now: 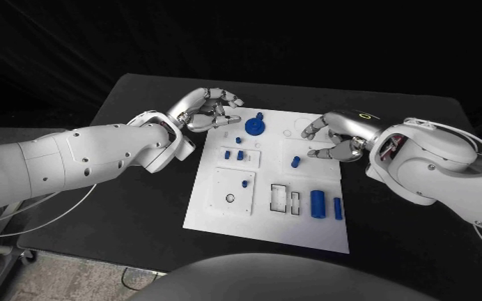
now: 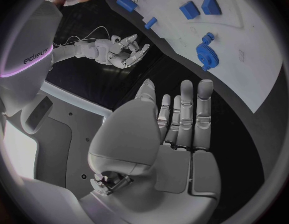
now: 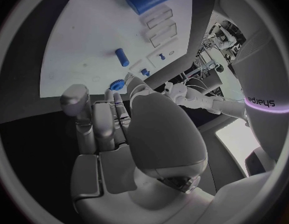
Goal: Assemble the parts on the task board
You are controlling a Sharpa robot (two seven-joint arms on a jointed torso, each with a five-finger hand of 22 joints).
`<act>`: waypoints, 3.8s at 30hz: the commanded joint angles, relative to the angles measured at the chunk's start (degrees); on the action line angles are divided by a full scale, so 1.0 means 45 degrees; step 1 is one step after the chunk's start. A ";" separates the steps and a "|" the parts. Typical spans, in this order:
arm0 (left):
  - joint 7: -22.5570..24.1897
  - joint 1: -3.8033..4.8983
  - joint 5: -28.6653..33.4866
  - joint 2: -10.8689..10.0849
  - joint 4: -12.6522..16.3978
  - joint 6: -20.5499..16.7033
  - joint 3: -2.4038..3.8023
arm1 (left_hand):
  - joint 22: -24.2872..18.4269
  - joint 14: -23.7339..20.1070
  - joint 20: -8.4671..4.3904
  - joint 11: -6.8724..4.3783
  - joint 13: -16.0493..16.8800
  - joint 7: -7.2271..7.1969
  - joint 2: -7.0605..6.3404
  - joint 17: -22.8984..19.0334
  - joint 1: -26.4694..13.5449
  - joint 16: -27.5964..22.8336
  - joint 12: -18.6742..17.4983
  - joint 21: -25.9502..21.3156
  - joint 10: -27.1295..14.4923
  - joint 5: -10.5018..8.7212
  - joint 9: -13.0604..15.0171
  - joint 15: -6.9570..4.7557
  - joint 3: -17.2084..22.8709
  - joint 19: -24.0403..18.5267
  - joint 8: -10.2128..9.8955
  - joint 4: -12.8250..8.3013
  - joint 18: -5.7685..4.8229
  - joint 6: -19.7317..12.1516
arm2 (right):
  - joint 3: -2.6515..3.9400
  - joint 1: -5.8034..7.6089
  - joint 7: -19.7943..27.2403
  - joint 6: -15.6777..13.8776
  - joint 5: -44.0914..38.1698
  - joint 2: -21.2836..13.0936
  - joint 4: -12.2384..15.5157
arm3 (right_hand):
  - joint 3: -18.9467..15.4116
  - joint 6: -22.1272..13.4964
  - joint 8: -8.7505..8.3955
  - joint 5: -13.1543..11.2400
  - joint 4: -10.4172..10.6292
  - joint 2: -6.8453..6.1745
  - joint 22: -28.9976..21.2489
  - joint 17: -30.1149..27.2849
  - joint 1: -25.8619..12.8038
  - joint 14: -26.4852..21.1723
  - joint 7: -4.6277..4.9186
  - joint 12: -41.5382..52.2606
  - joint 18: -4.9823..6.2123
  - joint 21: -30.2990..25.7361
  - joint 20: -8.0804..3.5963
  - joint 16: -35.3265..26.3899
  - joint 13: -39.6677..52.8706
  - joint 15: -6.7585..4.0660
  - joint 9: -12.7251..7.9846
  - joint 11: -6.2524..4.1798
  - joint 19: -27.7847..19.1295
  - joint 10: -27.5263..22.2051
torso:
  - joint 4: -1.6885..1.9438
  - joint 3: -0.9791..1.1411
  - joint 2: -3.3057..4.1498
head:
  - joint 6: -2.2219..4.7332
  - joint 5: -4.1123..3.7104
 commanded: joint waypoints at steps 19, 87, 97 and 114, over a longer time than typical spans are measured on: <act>0.0158 -0.0095 0.0214 0.0083 -0.0051 0.0210 0.0006 | 0.0724 0.0003 -0.0031 0.0005 -0.0091 0.0076 0.0037 -0.0038 0.0299 0.0061 0.0112 -0.0072 -0.0033 0.0300 -0.0091 0.0004 -0.0089 0.0112 0.0114 0.0002 0.0242 0.0010 | -0.0006 -0.1096 0.0147 0.0548 -0.1484 0.1046 -0.1172 | -0.0005 0.0073 0.0055 0.0498 -0.0296 0.0082 0.1325 -0.0088 0.0086 0.0060 0.0122 -0.0161 -0.0134 0.0131 0.0129 0.0138 -0.0838 0.0128 -0.0446 0.0099 0.0075 0.0786 | 0.0033 -0.0015 0.0022 | 0.0000 -0.0087; 0.0203 -0.0368 0.0354 0.0422 -0.0454 0.0525 0.0009 | 0.0743 -0.0039 -0.0034 0.0014 -0.0281 0.0196 0.0263 -0.0090 0.0572 0.0099 0.0185 -0.0231 0.0102 0.0695 -0.0259 0.0007 -0.0124 0.0109 0.0236 0.0022 0.0249 0.0079 | 0.0017 -0.1557 0.0912 -0.0315 -0.2538 0.3996 -0.0642 | 0.1768 0.2657 0.1276 0.0821 -0.1114 0.0100 0.1609 0.0503 0.0401 0.0617 -0.0738 -0.0367 -0.0339 0.1539 -0.0684 0.0520 -0.1158 -0.0759 0.0733 -0.0935 0.0626 0.4826 | 0.0191 -0.0017 -0.0059 | 0.0000 0.0024; 0.0200 -0.0366 0.0397 0.0434 -0.0433 0.0536 0.0011 | 0.0744 -0.0054 -0.0032 0.0039 -0.0337 0.0150 0.0307 -0.0103 0.0662 0.0106 0.0176 -0.0264 0.0110 0.0813 -0.0303 0.0015 -0.0120 0.0107 0.0255 0.0017 0.0248 0.0083 | 0.0016 -0.1859 0.0846 0.0502 -0.3311 0.4864 -0.1129 | 0.1902 0.2642 0.1235 0.0826 -0.1254 0.0064 0.1598 0.0429 0.0502 0.0606 -0.0722 -0.0453 -0.0332 0.1508 -0.0704 0.0473 -0.1169 -0.0773 0.0774 -0.0945 0.0618 0.4917 | 0.0132 -0.0037 -0.0051 | 0.0000 0.0207; 0.0211 -0.0366 0.0539 0.0495 -0.0470 0.0593 0.0012 | 0.0748 -0.0067 -0.0028 0.0055 -0.0399 0.0136 0.0349 -0.0115 0.0751 0.0115 0.0164 -0.0287 0.0120 0.0958 -0.0352 0.0024 -0.0117 0.0113 0.0269 0.0018 0.0246 0.0080 | 0.0014 -0.1912 0.0927 0.1456 -0.4277 0.5009 -0.1023 | 0.2039 0.2696 0.1207 0.0786 -0.1430 -0.0008 0.1576 0.0246 0.0580 0.0534 -0.0704 -0.0529 -0.0319 0.1424 -0.0722 0.0348 -0.1151 -0.0783 0.0838 -0.0951 0.0568 0.5092 | 0.0113 -0.0012 -0.0065 | 0.0000 0.0287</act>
